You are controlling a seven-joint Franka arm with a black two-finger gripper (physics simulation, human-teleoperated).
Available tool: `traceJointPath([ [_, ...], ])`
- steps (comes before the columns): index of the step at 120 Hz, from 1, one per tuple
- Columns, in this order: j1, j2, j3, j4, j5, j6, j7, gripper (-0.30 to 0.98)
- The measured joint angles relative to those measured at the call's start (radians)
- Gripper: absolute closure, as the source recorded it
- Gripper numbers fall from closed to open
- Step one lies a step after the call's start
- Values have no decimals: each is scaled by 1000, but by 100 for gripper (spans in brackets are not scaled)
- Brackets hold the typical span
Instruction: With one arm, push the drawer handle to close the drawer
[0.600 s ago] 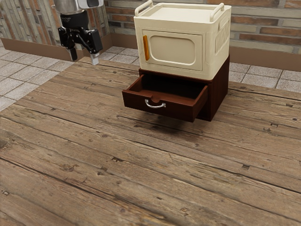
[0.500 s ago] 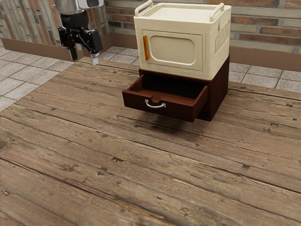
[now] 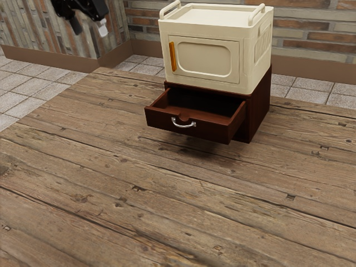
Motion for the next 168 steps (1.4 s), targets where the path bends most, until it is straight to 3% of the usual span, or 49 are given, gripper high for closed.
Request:
traceJointPath([
  [12,-33,-17,-17,18,-32,-45,-34,0],
  [25,-51,-27,-24,-24,-20,-72,-77,0],
  [30,-23,-87,-55,-131,-5,-60,-95,0],
  [46,23,-390,-132,-675,27,82,-154,0],
  [60,82,-462,-211,-921,28,239,-199,0],
  [95,93,-392,-246,-1015,23,502,-275,0],
  [128,51,-287,-247,-1050,91,658,-322,1],
  [136,43,-254,-247,-1051,94,691,-331,8],
  [156,27,-202,-247,-1048,100,770,-347,44],
  [168,3,-140,-247,-1021,105,800,-354,59],
])
